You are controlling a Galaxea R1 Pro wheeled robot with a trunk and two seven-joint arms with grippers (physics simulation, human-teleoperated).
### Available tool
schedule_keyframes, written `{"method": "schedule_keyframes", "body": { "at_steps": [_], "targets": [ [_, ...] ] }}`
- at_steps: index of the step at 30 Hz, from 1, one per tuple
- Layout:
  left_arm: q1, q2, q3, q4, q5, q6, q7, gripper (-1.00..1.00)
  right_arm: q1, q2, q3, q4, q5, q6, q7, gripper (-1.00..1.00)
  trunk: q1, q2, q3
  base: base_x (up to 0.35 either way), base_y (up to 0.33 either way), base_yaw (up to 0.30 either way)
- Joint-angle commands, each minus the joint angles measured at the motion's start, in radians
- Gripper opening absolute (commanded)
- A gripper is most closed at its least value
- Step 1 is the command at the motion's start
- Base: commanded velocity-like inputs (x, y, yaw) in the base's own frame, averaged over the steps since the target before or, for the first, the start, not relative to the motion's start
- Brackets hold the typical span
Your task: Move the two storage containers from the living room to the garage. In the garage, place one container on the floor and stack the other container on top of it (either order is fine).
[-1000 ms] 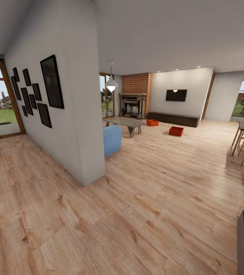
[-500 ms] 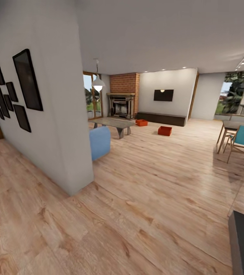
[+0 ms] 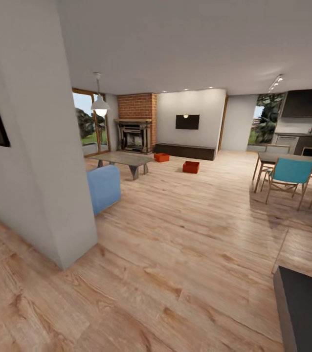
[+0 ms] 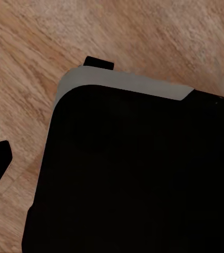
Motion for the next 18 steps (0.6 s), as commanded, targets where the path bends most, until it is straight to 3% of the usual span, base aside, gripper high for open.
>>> {"method": "schedule_keyframes", "body": {
  "at_steps": [1, 18],
  "targets": [
    [0.0, -0.001, 0.005, 0.0, 0.001, -0.002, 0.001, 1.0, -0.001, 0.0, 0.008, 0.003, -0.01, -0.006, 0.002, 1.0, 0.001, 0.0, -0.001, 0.324, 0.0, -0.283],
    [0.0, 0.004, 0.004, 0.008, 0.003, 0.012, 0.0, 1.0, -0.001, 0.006, 0.017, 0.002, 0.006, -0.007, 0.007, 1.0, 0.001, 0.0, -0.001, 0.324, 0.0, -0.298]
  ]
}}
